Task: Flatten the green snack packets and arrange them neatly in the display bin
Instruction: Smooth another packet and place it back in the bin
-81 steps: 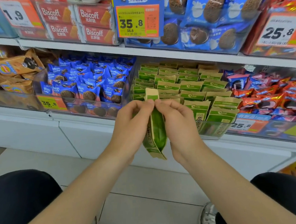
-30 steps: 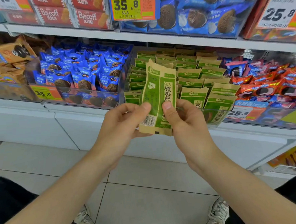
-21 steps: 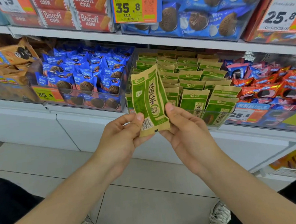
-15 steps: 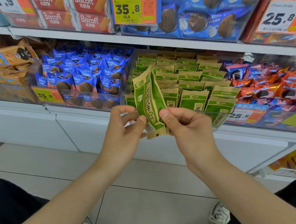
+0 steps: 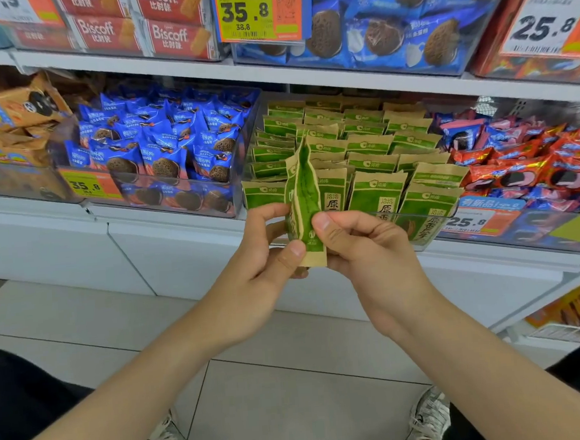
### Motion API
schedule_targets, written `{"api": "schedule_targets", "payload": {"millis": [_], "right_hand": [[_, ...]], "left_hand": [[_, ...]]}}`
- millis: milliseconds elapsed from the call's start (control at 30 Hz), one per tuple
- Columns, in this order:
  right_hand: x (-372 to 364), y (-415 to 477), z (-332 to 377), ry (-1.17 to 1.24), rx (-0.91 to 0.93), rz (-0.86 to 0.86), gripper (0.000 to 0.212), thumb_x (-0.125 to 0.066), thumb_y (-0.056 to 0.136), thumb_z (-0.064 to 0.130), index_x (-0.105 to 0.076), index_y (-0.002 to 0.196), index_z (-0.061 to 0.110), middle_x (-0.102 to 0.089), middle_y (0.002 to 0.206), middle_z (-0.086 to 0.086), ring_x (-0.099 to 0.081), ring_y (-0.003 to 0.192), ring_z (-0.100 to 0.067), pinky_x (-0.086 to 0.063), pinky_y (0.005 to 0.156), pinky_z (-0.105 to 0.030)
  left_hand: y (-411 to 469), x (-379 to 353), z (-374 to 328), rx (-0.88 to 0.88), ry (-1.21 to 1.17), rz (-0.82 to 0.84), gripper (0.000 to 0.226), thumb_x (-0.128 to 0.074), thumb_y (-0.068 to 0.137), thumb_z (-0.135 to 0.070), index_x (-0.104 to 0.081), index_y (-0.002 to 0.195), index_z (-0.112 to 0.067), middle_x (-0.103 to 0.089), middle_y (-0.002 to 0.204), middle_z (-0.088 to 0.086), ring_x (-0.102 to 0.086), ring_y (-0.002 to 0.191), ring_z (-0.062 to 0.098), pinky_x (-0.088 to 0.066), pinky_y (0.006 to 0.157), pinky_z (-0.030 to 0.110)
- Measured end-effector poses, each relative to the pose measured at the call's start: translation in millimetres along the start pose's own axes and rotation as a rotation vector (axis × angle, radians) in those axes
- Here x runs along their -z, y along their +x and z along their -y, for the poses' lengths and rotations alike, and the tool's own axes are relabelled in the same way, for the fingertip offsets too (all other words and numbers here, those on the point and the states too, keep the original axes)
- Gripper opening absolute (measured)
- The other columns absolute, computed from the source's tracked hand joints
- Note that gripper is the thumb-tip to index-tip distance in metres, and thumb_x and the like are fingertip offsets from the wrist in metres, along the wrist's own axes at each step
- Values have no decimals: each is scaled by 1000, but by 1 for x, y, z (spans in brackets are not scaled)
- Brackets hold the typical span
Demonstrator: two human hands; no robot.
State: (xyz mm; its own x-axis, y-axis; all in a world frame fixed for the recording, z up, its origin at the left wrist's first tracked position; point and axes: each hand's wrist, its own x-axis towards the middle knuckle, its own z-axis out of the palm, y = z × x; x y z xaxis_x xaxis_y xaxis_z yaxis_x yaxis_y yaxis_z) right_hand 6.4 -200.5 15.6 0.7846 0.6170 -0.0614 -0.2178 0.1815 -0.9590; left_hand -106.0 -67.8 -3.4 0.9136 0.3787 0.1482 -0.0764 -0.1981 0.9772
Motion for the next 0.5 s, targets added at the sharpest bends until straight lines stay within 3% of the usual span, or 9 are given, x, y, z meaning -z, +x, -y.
{"api": "schedule_targets", "payload": {"millis": [67,167,300,400,500], "right_hand": [[1,0,5,-5,-41,64,17,-73,93,6,-76,104,-6,-79,101,-23,-77,86,-33,-66,78,-43],[3,2,10,-307,-29,208,8,-79,90,3,-77,96,-2,-79,91,-21,-77,75,-26,-63,68,-34],[-1,-3,17,-425,-124,359,16,-81,92,16,-76,96,1,-79,82,-13,-76,70,-21,-64,71,-36],[-7,0,16,-390,-66,180,28,-73,99,29,-74,91,3,-79,78,-11,-76,68,-22,-62,70,-38],[-6,8,4,-639,254,24,32,-68,103,35,-70,82,10,-72,67,-2,-69,61,-16,-58,61,-36]], "left_hand": [[3,0,-3,58,-149,-59,38,-57,96,-28,-45,131,-21,-70,130,2,-73,110,23,-61,93,41],[10,1,-9,161,-329,-232,36,-60,97,-46,-44,112,-17,-74,103,3,-73,91,19,-61,83,39],[8,-2,-11,138,-164,-337,29,-44,111,-47,-50,111,-19,-65,90,-1,-62,79,11,-53,76,35],[5,-9,-11,73,-82,-252,24,-39,112,-42,-50,110,-21,-68,87,-12,-65,84,7,-55,78,29],[2,-14,-8,10,-13,-161,20,-41,114,-35,-51,112,-18,-63,92,-5,-63,86,11,-54,78,27]]}}
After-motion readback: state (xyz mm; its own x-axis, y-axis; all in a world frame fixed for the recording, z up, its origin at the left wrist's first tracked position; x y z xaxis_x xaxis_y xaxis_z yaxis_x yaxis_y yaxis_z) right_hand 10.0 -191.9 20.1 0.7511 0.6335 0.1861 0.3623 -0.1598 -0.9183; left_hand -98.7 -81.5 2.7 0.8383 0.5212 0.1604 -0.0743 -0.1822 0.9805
